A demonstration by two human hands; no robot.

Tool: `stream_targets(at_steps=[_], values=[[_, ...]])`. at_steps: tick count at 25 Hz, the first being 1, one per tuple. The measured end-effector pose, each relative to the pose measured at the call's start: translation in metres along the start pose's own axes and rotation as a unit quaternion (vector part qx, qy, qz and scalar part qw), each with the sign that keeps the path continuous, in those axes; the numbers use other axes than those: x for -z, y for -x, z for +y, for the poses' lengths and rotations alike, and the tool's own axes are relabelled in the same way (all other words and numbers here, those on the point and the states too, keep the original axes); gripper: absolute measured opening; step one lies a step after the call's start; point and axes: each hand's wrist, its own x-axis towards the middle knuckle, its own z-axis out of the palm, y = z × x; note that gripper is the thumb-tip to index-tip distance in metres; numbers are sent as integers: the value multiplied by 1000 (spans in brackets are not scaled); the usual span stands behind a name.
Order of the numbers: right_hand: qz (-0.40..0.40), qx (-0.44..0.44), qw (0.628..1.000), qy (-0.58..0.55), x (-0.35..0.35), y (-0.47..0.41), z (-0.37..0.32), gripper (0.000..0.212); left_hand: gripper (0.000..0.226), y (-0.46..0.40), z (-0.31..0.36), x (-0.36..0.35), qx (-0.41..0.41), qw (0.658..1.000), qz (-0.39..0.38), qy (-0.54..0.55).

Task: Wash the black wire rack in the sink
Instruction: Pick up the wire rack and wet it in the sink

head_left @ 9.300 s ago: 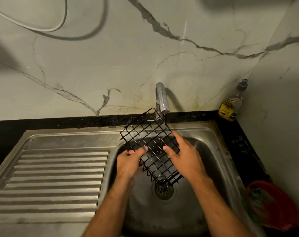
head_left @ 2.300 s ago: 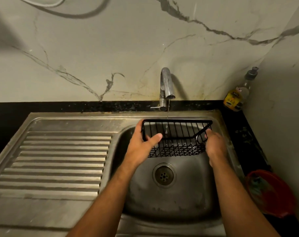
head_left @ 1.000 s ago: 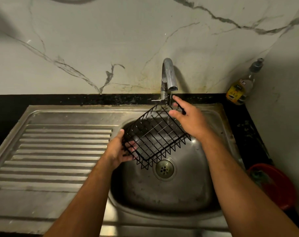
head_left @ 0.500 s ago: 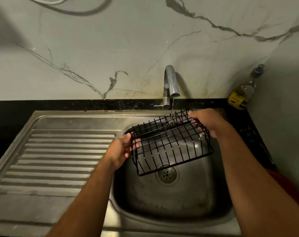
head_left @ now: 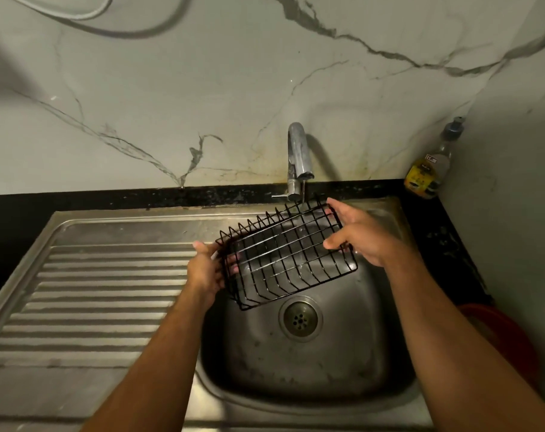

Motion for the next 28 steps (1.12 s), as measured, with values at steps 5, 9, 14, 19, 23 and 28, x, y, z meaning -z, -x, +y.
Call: stream_targets(at_steps=[5, 9, 14, 19, 23, 28], values=[[-9, 14, 999, 40, -1, -4, 4, 100, 83, 6, -17, 7, 48, 996, -36, -62], [49, 8, 998, 41, -7, -1, 15, 49, 47, 9, -19, 18, 28, 997, -26, -70], [186, -61, 969, -150, -21, -1, 44, 78, 14, 19, -30, 20, 4, 992, -91, -90], [225, -136, 937, -230, -19, 14, 55, 20, 55, 26, -38, 20, -167, 975, -125, -72], [189, -183, 938, -224, -19, 14, 71, 41, 56, 30, -31, 17, -184, 976, -117, -6], [167, -167, 960, -150, -18, 16, 81, 59, 50, 37, -20, 11, -178, 981, -71, -31]])
